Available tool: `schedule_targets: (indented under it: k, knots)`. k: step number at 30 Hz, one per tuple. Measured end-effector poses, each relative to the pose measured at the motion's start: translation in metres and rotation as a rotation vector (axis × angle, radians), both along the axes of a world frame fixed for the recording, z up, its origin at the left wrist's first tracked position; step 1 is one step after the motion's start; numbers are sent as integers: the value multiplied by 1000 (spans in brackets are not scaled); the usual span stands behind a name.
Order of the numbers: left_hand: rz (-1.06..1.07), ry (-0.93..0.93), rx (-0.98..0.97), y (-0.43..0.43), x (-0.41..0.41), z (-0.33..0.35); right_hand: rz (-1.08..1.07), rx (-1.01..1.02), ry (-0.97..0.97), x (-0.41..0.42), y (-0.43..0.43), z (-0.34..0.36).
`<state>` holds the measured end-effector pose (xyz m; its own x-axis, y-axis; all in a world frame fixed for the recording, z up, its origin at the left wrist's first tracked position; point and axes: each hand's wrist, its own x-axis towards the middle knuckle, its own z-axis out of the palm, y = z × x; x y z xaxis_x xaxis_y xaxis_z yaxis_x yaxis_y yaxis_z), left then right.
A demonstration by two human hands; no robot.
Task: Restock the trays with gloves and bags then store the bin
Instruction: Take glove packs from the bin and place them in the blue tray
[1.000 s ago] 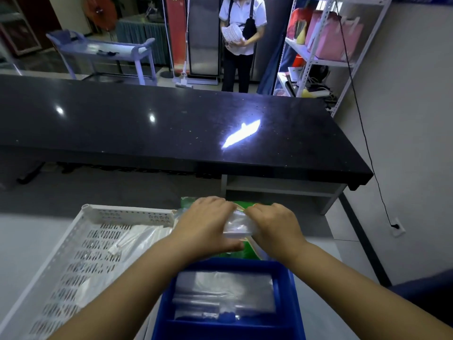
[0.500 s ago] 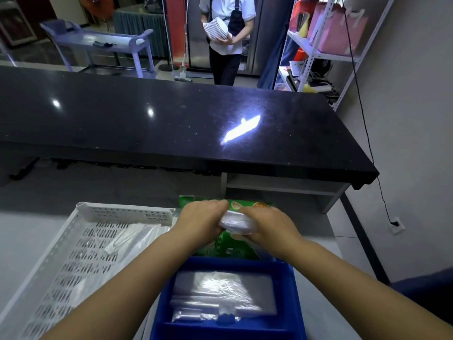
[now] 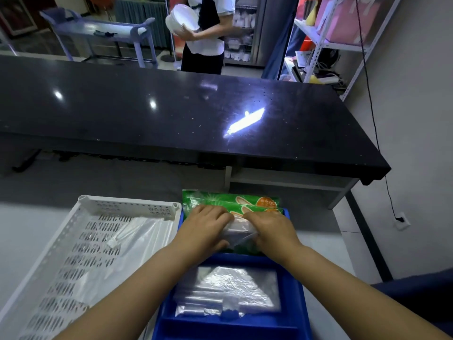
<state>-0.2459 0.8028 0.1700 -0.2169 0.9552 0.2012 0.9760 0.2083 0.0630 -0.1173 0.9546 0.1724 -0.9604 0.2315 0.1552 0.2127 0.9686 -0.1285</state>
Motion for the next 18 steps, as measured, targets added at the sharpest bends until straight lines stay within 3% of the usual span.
schedule_targets:
  k: [5, 8, 15, 18]
  knots:
    - [4, 83, -31, 14, -2, 0, 36, -183, -210, 6, 2, 12]
    - [29, 73, -42, 16, -2, 0, 71, -200, -151, 15, 0, 17]
    - [-50, 46, 65, 11, 1, 0, 106, 149, 198, 10, -1, -1]
    - [-126, 106, 12, -2, -5, -2, 203, 226, 162, 12, 0, -5]
